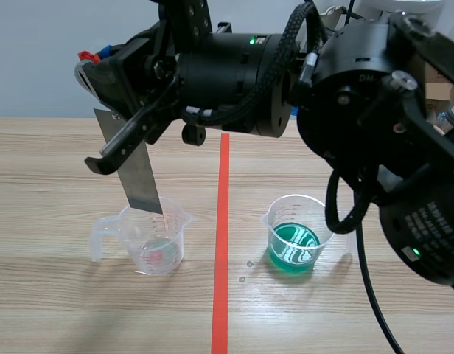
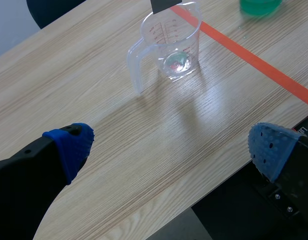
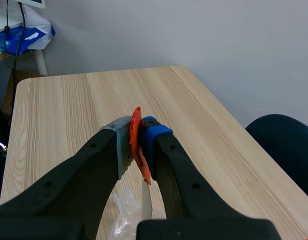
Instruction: Do the redox reaction experiment
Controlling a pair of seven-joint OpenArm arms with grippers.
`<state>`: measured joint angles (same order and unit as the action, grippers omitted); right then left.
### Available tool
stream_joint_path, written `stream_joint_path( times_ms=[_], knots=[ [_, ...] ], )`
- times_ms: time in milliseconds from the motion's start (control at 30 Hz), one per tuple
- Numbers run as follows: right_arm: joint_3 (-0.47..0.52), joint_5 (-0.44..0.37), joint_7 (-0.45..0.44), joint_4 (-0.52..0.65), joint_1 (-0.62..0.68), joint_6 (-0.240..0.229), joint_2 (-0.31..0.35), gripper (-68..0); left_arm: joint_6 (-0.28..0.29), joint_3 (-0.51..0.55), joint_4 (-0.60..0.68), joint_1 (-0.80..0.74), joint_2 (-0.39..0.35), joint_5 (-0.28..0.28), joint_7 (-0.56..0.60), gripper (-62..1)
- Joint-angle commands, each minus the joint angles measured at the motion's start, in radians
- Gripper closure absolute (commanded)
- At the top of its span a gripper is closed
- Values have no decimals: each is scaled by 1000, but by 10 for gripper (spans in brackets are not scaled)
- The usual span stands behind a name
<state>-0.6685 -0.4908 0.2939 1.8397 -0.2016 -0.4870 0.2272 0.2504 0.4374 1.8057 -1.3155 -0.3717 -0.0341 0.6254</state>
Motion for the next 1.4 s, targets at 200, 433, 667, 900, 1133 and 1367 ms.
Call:
stream_joint_path(
  times_ms=[200,433,667,900,1133,1367],
  knots=[
    [9,-16,-19,15,-17,1,-3,-6,-1,2,8,-1,0,7,14,-623],
    [9,-16,-19,15,-17,1,-3,-6,-1,2,8,-1,0,7,14,-623],
    [9,-16,-19,15,-17,1,-3,-6,-1,2,8,-1,0,7,14,-623],
    [9,-16,-19,15,-17,1,-3,-6,-1,2,8,-1,0,7,14,-623],
    [9,-16,-20,15,-14,1,-3,-6,-1,2,8,-1,0,7,14,-623],
    [9,-16,-36,16,-11,1,18,-6,-1,2,8,-1,0,7,14,-623]
  ],
)
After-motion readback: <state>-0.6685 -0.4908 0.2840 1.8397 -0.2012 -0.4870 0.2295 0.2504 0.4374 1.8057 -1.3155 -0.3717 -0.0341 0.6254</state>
